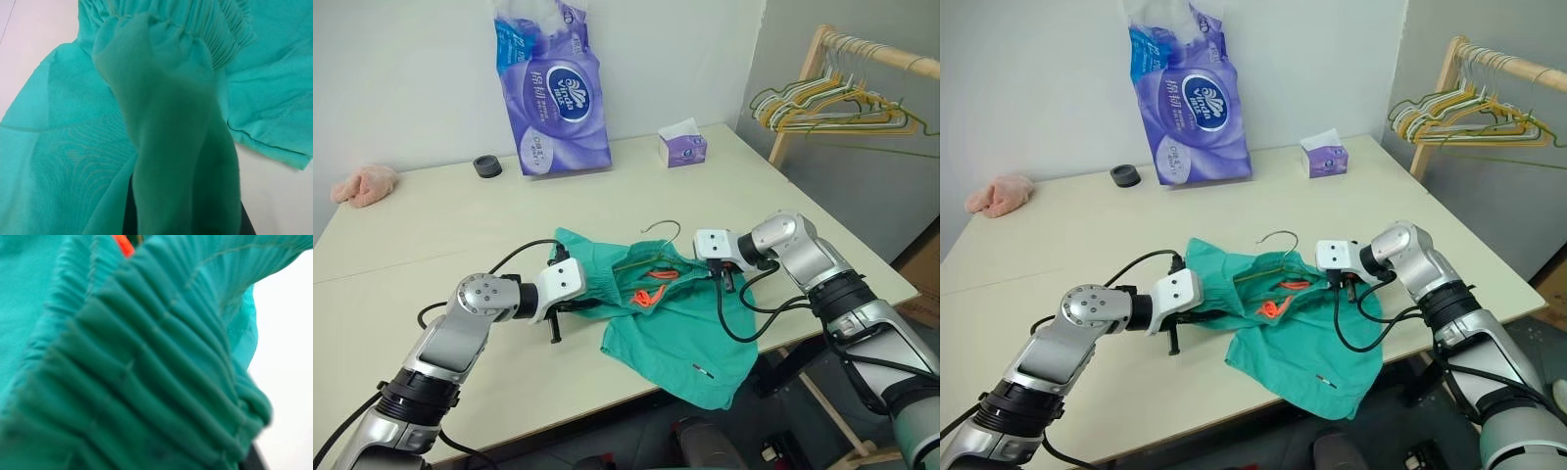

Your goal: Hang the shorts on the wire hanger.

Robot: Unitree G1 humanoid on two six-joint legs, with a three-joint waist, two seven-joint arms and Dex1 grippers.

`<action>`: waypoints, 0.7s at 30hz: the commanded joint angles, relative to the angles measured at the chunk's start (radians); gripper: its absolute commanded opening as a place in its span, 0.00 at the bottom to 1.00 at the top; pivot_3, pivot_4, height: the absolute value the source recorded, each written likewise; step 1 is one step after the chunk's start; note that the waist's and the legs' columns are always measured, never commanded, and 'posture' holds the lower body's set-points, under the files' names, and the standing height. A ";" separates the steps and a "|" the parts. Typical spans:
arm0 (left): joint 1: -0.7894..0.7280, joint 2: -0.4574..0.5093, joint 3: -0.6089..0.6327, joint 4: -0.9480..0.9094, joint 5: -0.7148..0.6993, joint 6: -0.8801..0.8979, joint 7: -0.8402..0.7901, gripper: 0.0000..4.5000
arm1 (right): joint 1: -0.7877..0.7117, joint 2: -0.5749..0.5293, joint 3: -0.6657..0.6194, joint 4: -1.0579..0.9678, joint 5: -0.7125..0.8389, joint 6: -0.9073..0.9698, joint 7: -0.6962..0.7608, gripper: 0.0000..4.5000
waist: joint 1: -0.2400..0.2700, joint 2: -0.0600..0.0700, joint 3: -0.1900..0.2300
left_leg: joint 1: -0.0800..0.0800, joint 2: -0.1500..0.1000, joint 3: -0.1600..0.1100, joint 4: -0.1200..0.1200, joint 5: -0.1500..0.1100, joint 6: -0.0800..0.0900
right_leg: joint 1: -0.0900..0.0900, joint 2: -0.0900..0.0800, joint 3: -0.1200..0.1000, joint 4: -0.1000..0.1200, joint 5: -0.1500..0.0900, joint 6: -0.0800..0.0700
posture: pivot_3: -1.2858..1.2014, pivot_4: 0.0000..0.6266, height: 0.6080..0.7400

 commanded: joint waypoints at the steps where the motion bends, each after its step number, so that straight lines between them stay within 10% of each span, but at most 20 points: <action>1: -0.021 -0.018 0.040 -0.028 -0.055 -0.018 -0.001 0.00 | -0.010 0.002 -0.020 -0.048 0.008 0.021 0.010 0.01 | 0.000 0.000 0.000 | 0.000 0.000 0.000 0.000 0.000 0.000 | 0.000 0.000 0.000 0.000 0.000 0.000 | 0.41 0.01 1.00; 5: -0.009 -0.035 0.081 -0.038 -0.134 0.037 -0.029 0.00 | -0.009 0.001 -0.036 -0.071 0.026 0.059 0.024 0.01 | 0.000 0.000 0.000 | 0.000 0.000 0.000 0.000 0.000 0.000 | 0.000 0.000 0.000 0.000 0.000 0.000 | 0.41 0.01 1.00; 18: -0.060 0.063 0.190 0.179 -0.249 0.061 -0.159 0.80 | -0.012 -0.017 -0.073 -0.135 0.068 0.158 0.049 0.00 | -0.005 0.002 -0.002 | 0.000 0.000 -0.001 0.000 0.000 -0.001 | 0.000 0.000 -0.001 0.000 0.000 0.000 | 0.40 0.01 1.00; 21: -0.081 0.077 0.188 0.231 -0.251 0.056 -0.189 0.80 | -0.008 -0.026 -0.076 -0.151 0.074 0.172 0.053 0.00 | -0.006 0.002 -0.002 | 0.000 0.000 -0.001 0.000 0.000 -0.001 | 0.000 0.000 -0.001 0.000 0.000 0.000 | 0.40 0.01 1.00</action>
